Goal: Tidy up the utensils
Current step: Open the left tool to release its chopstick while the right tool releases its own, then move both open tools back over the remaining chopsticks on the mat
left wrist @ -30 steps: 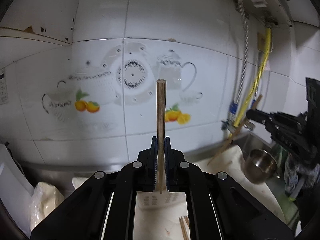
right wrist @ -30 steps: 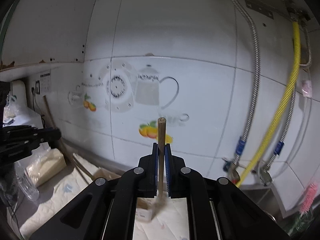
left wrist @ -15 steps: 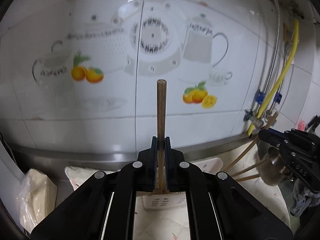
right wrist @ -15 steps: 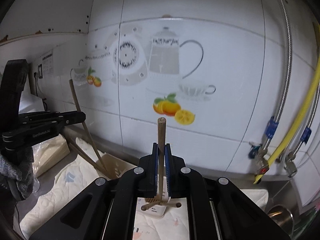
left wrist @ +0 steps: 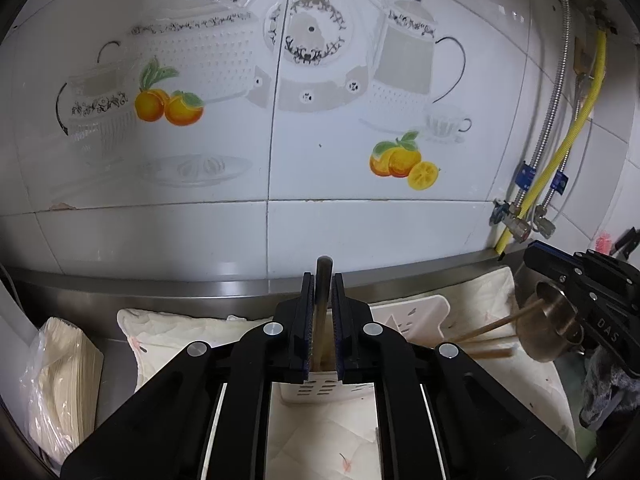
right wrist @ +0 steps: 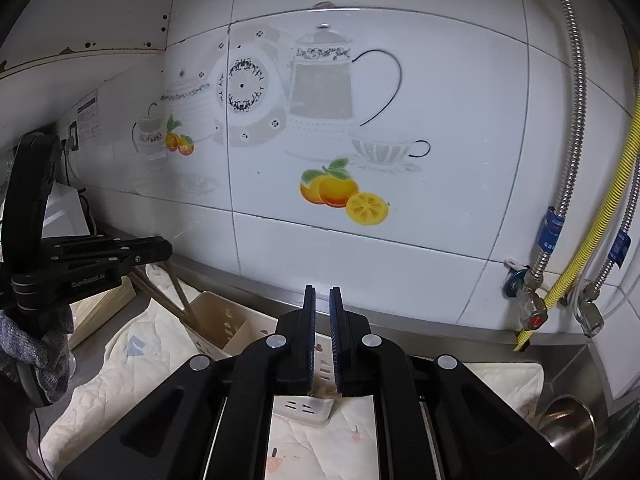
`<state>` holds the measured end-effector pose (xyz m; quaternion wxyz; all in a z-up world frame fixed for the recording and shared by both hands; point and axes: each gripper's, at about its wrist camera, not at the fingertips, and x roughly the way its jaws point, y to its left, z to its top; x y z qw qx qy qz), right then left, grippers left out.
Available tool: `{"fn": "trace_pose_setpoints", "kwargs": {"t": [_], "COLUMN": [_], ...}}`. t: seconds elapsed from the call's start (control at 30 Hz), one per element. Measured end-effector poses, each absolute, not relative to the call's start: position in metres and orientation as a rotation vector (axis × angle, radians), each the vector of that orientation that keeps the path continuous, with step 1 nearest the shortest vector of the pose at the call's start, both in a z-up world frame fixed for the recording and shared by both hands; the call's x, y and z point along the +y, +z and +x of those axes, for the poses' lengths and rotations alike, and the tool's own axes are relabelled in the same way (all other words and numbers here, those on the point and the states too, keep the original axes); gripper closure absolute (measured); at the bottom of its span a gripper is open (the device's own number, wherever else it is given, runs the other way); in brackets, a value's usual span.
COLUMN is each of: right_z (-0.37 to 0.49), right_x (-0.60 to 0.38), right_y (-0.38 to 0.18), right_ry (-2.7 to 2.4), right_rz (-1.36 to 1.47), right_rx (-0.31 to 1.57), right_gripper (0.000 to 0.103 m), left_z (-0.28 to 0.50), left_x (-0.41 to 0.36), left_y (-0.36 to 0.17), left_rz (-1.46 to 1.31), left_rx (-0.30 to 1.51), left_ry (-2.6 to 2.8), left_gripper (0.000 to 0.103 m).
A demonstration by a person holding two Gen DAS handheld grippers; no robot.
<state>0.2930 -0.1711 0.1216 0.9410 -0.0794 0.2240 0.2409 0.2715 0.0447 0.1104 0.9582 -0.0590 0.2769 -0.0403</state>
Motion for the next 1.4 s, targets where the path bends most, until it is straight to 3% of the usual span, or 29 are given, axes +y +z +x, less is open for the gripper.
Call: {"fn": "trace_pose_setpoints", "kwargs": {"t": [0.07, 0.13, 0.2, 0.27, 0.37, 0.43, 0.5, 1.2, 1.4], "right_z": [0.289, 0.283, 0.274, 0.262, 0.242, 0.229, 0.213, 0.131, 0.122], "right_x": [-0.175, -0.18, -0.185, -0.189, -0.195, -0.198, -0.202, -0.189, -0.186], "right_y": [0.125, 0.129, 0.133, 0.136, 0.136, 0.134, 0.129, -0.02, -0.051], "right_ry": [0.487, 0.483, 0.484, 0.483, 0.489, 0.497, 0.509, 0.529, 0.518], "right_rz": [-0.154, -0.144, -0.141, -0.141, -0.138, -0.14, -0.13, -0.165, -0.149], "right_rx": [0.446, 0.432, 0.415, 0.396, 0.378, 0.373, 0.374, 0.633, 0.702], "right_gripper": [0.095, 0.09, 0.087, 0.083, 0.074, 0.073, 0.068, 0.057, 0.047], "left_z": [0.266, 0.254, 0.244, 0.233, 0.215, 0.2, 0.185, 0.113, 0.109], "left_x": [0.043, 0.04, 0.039, 0.037, 0.036, 0.035, 0.034, 0.033, 0.034], "left_y": [0.114, 0.12, 0.124, 0.126, 0.127, 0.124, 0.118, 0.016, -0.006], "left_rz": [-0.115, -0.101, -0.096, -0.096, -0.092, -0.097, -0.102, -0.136, -0.155], "left_rx": [0.551, 0.529, 0.515, 0.502, 0.486, 0.48, 0.476, 0.62, 0.668], "left_ry": [-0.081, -0.074, -0.08, -0.078, -0.075, -0.072, -0.072, 0.04, 0.063], "left_gripper": [0.079, 0.07, 0.069, 0.059, 0.056, 0.045, 0.044, 0.019, 0.015]}}
